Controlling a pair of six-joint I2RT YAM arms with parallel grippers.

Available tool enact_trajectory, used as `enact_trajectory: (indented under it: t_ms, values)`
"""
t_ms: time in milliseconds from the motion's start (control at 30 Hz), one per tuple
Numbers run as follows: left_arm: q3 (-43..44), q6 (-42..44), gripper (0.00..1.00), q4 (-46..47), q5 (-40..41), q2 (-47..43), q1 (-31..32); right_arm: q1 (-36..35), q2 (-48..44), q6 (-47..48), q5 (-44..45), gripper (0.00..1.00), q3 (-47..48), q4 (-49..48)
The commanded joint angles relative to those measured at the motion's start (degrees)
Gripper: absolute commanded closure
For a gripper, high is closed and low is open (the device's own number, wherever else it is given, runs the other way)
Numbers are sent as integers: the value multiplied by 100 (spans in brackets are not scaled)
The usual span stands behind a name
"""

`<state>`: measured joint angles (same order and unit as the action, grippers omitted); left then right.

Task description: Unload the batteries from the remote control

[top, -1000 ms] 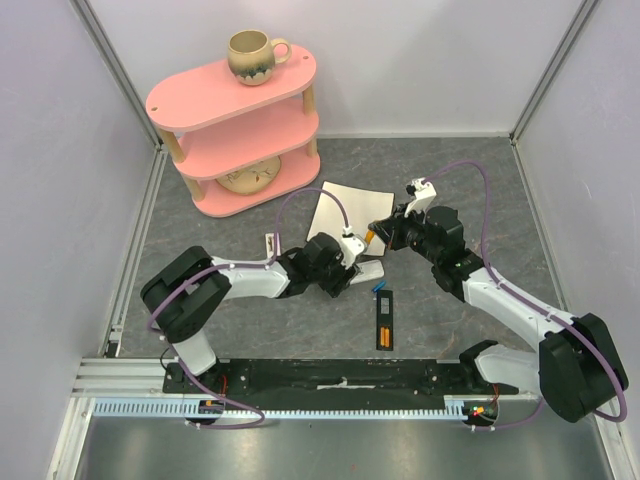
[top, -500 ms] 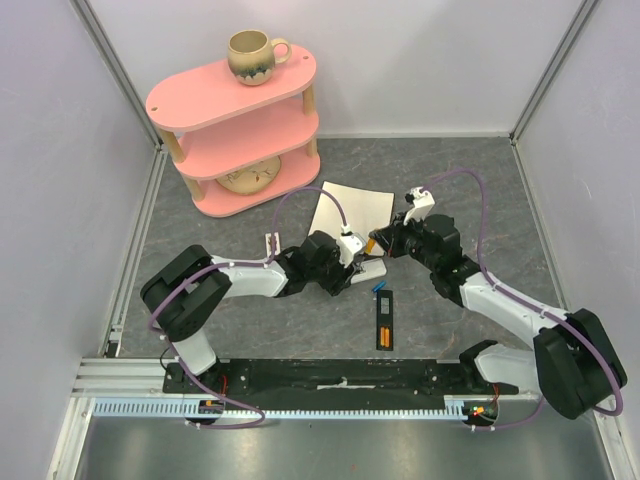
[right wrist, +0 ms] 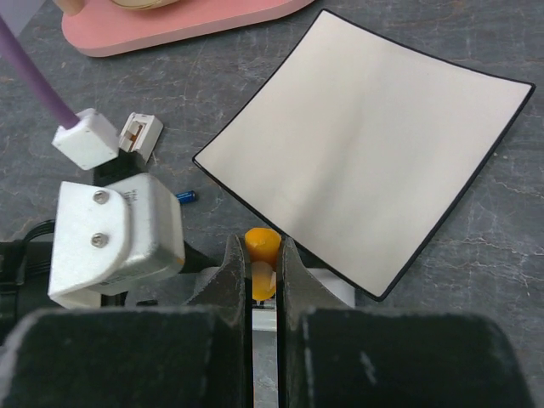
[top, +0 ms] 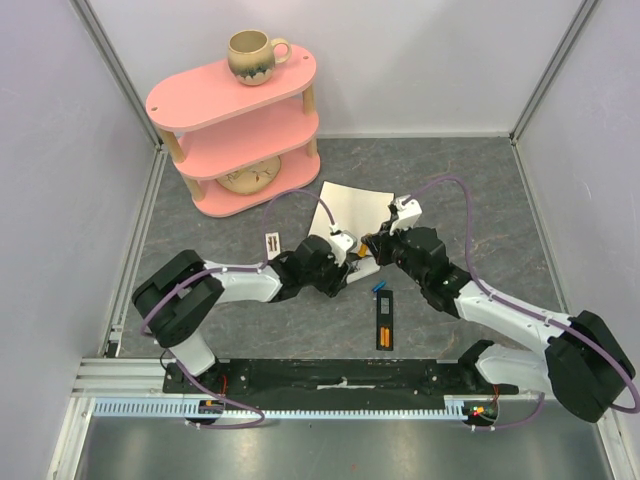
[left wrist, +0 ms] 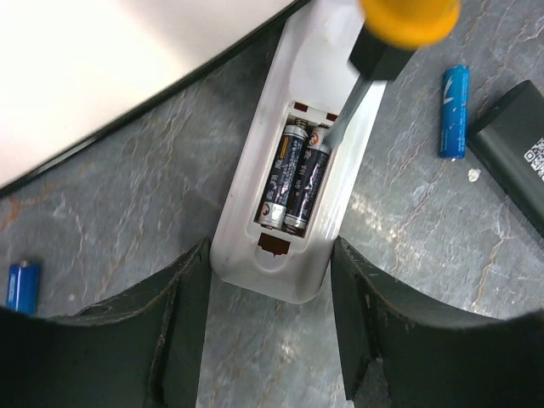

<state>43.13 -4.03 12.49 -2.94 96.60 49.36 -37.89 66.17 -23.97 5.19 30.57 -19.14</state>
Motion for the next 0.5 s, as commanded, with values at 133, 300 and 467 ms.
enact_trajectory:
  t_ms: [133,300,467]
  values:
    - [-455,-1073,98,-651,812,-343,170,-201,-271,112,773,100,-103,-477]
    - [-394,-1100,98,-739,979,-168,231,-236,-158,-3,589,100,-148,-714]
    - [-376,-1108,98,-748,997,-18,249,-307,106,-126,456,100,-104,-907]
